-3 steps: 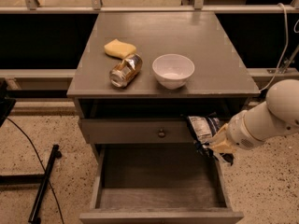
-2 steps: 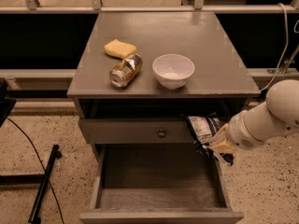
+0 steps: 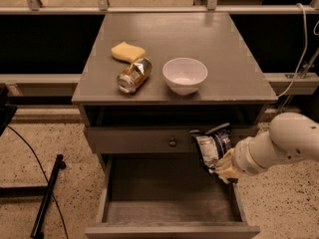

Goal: Place blue chip bag into middle drawer

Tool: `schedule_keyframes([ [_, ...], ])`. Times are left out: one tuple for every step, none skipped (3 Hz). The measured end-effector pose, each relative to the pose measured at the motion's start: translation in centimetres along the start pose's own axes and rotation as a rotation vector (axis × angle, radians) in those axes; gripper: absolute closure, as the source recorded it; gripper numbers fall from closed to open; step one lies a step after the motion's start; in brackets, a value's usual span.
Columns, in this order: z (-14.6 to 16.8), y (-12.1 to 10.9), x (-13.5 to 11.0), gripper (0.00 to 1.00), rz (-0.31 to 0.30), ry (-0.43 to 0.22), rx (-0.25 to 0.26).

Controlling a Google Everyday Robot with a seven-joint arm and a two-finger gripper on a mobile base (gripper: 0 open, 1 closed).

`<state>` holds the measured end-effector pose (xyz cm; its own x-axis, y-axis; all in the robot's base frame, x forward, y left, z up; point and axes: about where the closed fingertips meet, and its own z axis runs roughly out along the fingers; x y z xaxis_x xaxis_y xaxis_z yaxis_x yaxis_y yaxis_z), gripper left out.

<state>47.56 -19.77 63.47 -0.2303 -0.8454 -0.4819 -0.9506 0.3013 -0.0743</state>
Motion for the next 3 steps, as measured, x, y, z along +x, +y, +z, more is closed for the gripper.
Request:
schedule_keyframes([
  [3.8,0.5,1.8,1.00,-0.009,-0.023,-0.019],
  [6.1,0.9,3.0,1.00,-0.018,-0.038,-0.038],
  [7.8,1.1,3.9,1.00,-0.017,-0.039,-0.053],
])
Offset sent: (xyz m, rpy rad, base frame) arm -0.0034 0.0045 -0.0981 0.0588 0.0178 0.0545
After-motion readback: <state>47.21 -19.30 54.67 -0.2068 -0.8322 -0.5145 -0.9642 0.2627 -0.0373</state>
